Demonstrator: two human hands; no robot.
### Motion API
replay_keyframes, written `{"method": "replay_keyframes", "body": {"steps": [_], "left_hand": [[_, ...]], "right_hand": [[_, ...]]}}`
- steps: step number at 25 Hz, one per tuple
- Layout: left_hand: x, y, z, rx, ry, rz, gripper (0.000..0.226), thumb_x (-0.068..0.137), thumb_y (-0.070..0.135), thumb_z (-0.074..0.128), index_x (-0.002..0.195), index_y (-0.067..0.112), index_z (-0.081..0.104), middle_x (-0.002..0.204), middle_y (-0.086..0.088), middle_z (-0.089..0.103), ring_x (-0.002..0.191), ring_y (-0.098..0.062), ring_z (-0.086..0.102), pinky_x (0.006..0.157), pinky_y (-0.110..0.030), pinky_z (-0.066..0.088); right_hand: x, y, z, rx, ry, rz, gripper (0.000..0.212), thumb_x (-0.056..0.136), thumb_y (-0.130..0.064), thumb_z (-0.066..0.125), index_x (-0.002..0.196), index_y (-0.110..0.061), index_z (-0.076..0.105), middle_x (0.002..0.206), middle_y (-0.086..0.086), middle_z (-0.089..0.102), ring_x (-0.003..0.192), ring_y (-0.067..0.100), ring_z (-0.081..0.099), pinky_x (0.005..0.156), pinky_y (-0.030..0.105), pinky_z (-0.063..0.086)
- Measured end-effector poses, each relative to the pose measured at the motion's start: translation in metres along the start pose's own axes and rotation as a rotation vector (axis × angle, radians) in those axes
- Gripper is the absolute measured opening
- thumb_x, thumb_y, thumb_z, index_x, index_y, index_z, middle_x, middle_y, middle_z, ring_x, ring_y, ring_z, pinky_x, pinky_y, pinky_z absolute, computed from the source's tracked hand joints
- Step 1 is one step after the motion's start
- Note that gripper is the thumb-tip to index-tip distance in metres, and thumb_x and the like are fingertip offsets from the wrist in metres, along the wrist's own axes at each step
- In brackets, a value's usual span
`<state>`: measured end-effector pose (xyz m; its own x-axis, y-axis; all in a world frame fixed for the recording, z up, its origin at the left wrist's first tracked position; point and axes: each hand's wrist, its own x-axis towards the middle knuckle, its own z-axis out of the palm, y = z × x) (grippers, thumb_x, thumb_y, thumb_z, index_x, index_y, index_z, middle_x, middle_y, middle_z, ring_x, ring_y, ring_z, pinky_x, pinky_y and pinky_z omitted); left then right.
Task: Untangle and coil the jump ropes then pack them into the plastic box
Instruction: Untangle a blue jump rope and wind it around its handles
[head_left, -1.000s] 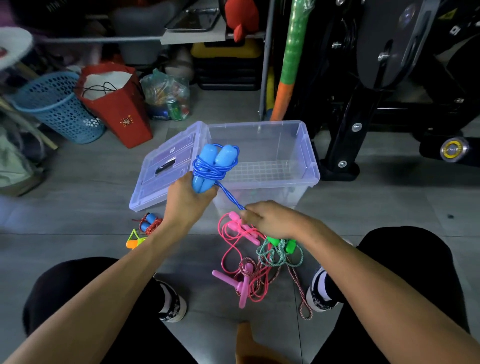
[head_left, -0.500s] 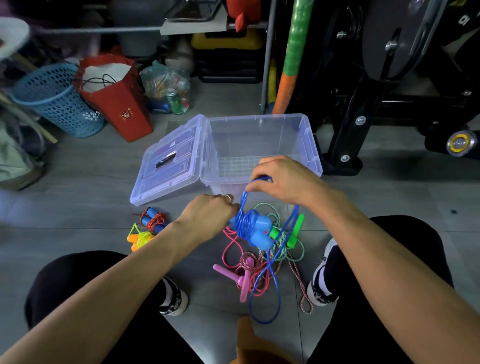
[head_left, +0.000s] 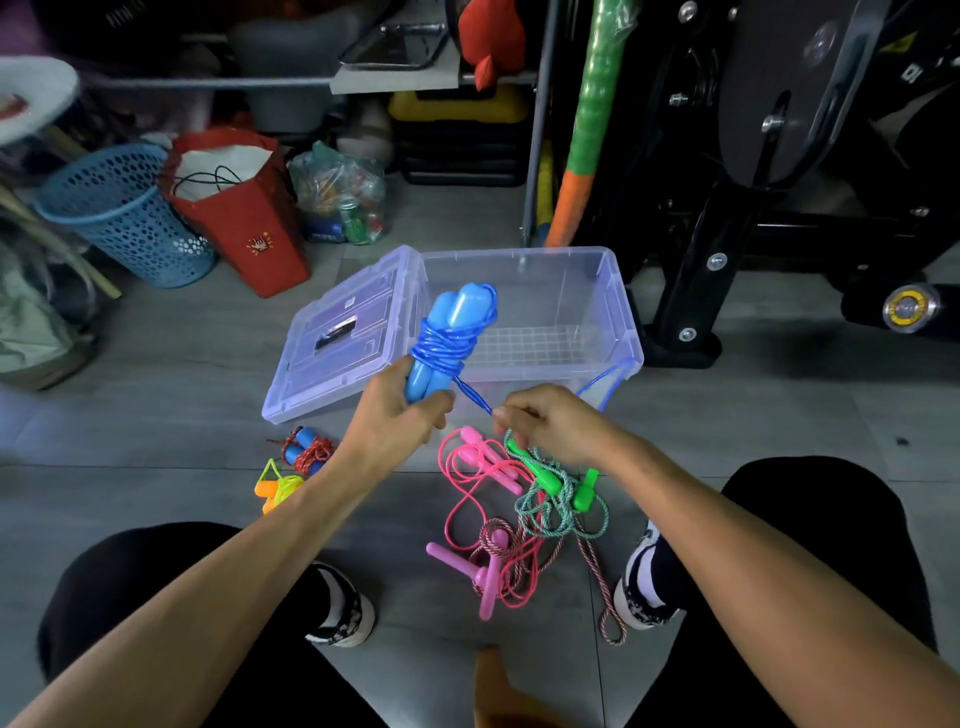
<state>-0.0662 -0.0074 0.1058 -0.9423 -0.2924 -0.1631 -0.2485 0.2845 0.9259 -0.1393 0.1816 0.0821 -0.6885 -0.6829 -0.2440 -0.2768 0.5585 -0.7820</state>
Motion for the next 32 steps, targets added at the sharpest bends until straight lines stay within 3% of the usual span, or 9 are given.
{"method": "replay_keyframes", "body": {"steps": [3,7,11,14,17,21,25,28,32], "left_hand": [[0.014,-0.009,-0.013,0.031,-0.016,-0.108,0.010,0.086,0.005,0.059,0.096,0.005,0.059,0.083,-0.014,0.065,0.065,-0.024,0.058,0.055,-0.032,0.049],[0.016,-0.022,-0.018,0.834,-0.038,-0.061,0.022,0.089,0.015,0.054,0.109,0.005,0.057,0.097,-0.017,0.063,0.087,-0.037,0.060,0.071,-0.037,0.047],[0.018,-0.024,-0.019,1.304,-0.234,0.045,0.035,0.087,0.016,0.054,0.123,0.019,0.052,0.113,-0.007,0.063,0.102,-0.030,0.061,0.076,-0.034,0.045],[0.023,-0.029,-0.030,1.131,-0.461,0.250,0.036,0.083,0.017,0.055,0.116,0.032,0.057,0.110,0.007,0.063,0.101,-0.023,0.059,0.080,-0.033,0.046],[0.013,-0.022,-0.023,0.736,-0.528,0.406,0.022,0.083,0.022,0.060,0.104,0.028,0.063,0.092,0.007,0.065,0.086,-0.017,0.058,0.077,-0.033,0.049],[0.010,-0.007,-0.025,0.290,-0.416,0.223,0.011,0.086,0.005,0.070,0.095,0.010,0.067,0.079,-0.011,0.061,0.069,-0.016,0.050,0.069,-0.030,0.043],[0.006,0.002,-0.016,-0.058,-0.337,0.066,0.012,0.093,-0.001,0.059,0.101,0.007,0.063,0.088,-0.003,0.067,0.076,-0.013,0.061,0.076,-0.025,0.052],[0.014,0.000,-0.004,0.051,-0.151,0.012,0.011,0.097,0.006,0.054,0.093,0.016,0.058,0.079,0.001,0.064,0.063,-0.017,0.055,0.067,-0.034,0.051],[0.022,-0.006,-0.001,0.731,-0.057,-0.015,0.015,0.092,0.017,0.055,0.105,0.009,0.058,0.092,-0.014,0.065,0.082,-0.035,0.059,0.069,-0.036,0.045]], "right_hand": [[-0.002,-0.005,0.002,-0.225,-0.040,-0.006,0.033,0.098,-0.026,0.049,0.066,-0.024,0.051,0.060,-0.005,0.050,0.060,0.012,0.049,0.060,0.028,0.034],[-0.009,-0.024,-0.008,-0.415,-0.045,-0.073,0.026,0.093,-0.023,0.052,0.068,-0.017,0.046,0.061,-0.005,0.044,0.066,0.021,0.046,0.062,0.031,0.031],[-0.016,-0.030,-0.044,-0.466,0.086,-0.089,0.022,0.095,-0.034,0.055,0.084,-0.017,0.063,0.070,-0.004,0.053,0.072,0.020,0.052,0.064,0.031,0.037],[-0.014,-0.014,-0.070,-0.325,0.196,-0.092,0.019,0.093,-0.032,0.061,0.088,-0.016,0.069,0.063,-0.008,0.055,0.061,0.009,0.049,0.063,0.030,0.040],[-0.004,0.003,-0.075,-0.194,0.257,-0.073,0.017,0.093,-0.029,0.063,0.087,-0.014,0.069,0.062,-0.009,0.057,0.058,0.000,0.050,0.057,0.014,0.036],[-0.005,0.021,-0.067,-0.040,0.218,0.028,0.026,0.095,-0.034,0.058,0.085,-0.014,0.070,0.067,0.004,0.060,0.061,0.008,0.049,0.061,0.028,0.040],[-0.014,0.008,-0.047,0.002,0.095,0.076,0.031,0.100,-0.031,0.051,0.087,-0.010,0.071,0.061,-0.002,0.050,0.056,0.007,0.047,0.052,0.018,0.037],[-0.018,-0.012,-0.027,-0.195,0.046,0.014,0.028,0.100,-0.026,0.049,0.077,-0.021,0.062,0.066,-0.006,0.050,0.066,0.015,0.048,0.062,0.027,0.032],[-0.031,-0.029,-0.036,-0.507,0.050,0.022,0.027,0.099,-0.034,0.046,0.085,-0.013,0.055,0.085,0.007,0.058,0.083,0.028,0.053,0.064,0.033,0.032]]}}
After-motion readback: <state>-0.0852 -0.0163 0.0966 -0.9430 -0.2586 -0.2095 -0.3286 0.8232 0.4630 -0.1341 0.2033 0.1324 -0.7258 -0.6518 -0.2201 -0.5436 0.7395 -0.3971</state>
